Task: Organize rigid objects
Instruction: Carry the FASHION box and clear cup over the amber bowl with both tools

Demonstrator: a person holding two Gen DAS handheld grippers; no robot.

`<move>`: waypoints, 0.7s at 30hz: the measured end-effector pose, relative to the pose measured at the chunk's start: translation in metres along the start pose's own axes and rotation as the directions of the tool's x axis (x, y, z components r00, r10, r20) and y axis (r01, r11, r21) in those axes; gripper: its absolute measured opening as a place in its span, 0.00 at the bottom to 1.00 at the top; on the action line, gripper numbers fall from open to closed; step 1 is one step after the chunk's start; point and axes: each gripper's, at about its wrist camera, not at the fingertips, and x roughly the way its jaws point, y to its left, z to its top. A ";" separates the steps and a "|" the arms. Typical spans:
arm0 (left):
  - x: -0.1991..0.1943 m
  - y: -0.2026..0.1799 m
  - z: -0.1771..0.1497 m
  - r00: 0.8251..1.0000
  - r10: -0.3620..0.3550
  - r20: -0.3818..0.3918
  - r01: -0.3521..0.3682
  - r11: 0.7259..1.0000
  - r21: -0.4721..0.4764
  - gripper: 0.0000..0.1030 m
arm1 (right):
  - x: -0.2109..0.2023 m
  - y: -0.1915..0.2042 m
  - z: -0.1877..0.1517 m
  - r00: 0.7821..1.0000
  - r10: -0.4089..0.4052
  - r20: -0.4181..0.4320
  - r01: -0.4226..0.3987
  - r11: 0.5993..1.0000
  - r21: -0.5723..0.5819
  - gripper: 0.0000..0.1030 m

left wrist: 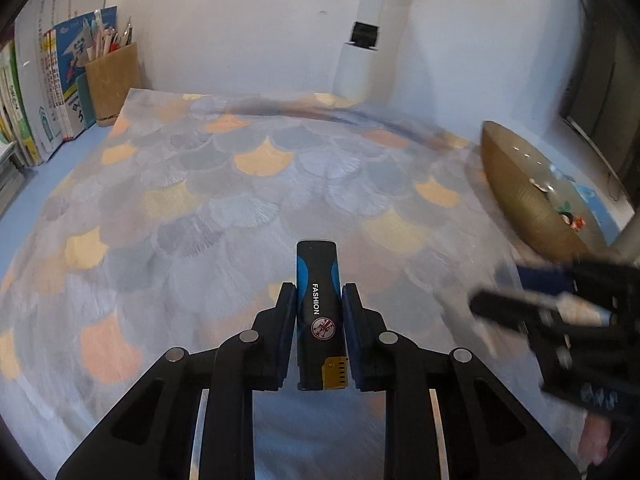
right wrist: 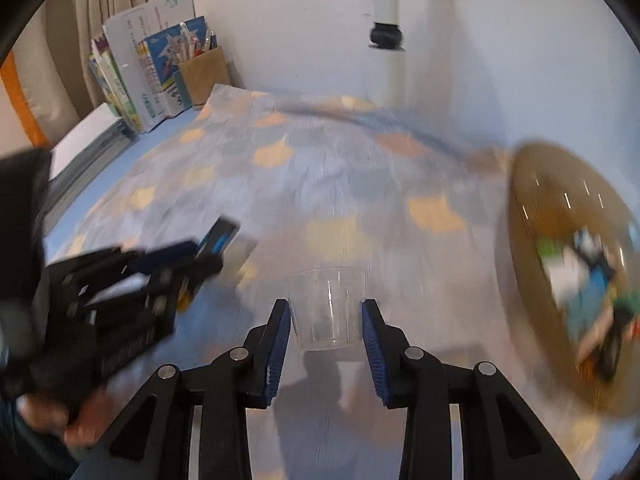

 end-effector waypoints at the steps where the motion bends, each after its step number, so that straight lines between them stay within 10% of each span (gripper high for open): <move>1: -0.003 -0.003 -0.003 1.000 -0.002 0.001 0.002 1.000 0.001 0.19 | -0.007 -0.002 -0.012 1.000 0.004 0.004 -0.004 1.000 0.015 0.34; 10: -0.002 -0.006 -0.015 0.998 0.054 0.010 -0.054 0.999 -0.002 0.20 | -0.022 -0.015 -0.080 1.000 -0.006 0.002 0.006 0.999 0.052 0.34; 14: 0.001 -0.006 -0.017 0.998 0.061 -0.003 -0.061 0.998 -0.007 0.20 | -0.023 -0.010 -0.090 1.000 0.014 -0.003 -0.014 0.999 0.047 0.58; 21: -0.004 -0.018 -0.019 0.997 0.076 0.026 -0.077 0.995 0.057 0.20 | -0.014 -0.002 -0.082 0.999 -0.053 -0.003 0.053 0.996 0.069 0.59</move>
